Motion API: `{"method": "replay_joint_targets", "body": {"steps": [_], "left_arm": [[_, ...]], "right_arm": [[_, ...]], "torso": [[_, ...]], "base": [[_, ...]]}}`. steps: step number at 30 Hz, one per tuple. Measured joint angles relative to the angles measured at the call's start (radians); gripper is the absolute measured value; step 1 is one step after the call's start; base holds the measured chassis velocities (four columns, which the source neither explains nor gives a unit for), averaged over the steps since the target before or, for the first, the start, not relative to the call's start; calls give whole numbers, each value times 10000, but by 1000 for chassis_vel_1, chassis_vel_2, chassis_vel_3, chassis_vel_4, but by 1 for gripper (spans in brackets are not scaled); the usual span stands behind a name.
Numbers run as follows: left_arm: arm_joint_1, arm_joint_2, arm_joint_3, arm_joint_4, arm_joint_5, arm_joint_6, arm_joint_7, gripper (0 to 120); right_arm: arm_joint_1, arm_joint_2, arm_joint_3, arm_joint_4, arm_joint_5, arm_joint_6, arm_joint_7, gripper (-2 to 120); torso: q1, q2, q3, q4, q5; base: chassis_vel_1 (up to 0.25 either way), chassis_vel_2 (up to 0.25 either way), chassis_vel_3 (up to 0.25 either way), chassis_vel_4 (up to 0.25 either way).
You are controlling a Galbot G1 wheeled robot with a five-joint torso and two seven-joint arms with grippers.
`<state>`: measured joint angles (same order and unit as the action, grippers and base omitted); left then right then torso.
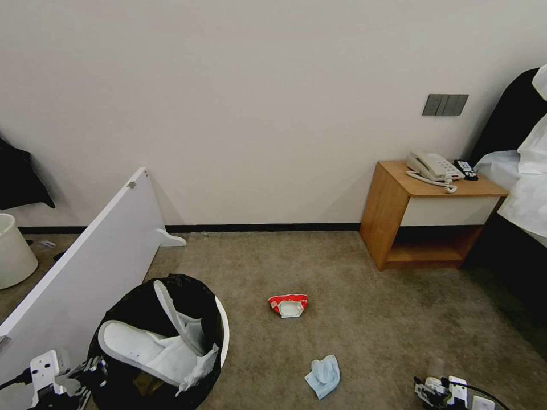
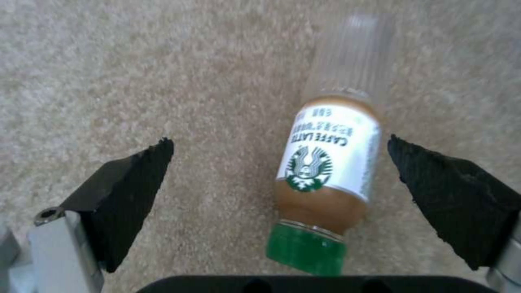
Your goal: Pick up the trash bin, then pick up the garbage from the floor and place it into the trash bin.
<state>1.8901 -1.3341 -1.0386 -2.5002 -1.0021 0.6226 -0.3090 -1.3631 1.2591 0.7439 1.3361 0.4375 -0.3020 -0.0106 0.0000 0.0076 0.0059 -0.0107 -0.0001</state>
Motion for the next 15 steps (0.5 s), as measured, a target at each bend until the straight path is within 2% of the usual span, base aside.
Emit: {"method": "replay_joint_targets", "body": {"steps": [7, 15], "left_arm": [[-27, -1, 25, 1, -7, 4, -5, 2], [-53, -19, 67, 1, -2, 5, -13, 2]], "right_arm": [[618, 52, -30, -884, -125, -74, 55, 100], [963, 30, -4, -1217, -169, -163, 171, 100]], "torso": [[0, 0, 0, 0, 1], [0, 0, 0, -1, 0]], "base": [[0, 0, 0, 0], [0, 0, 0, 0]]}}
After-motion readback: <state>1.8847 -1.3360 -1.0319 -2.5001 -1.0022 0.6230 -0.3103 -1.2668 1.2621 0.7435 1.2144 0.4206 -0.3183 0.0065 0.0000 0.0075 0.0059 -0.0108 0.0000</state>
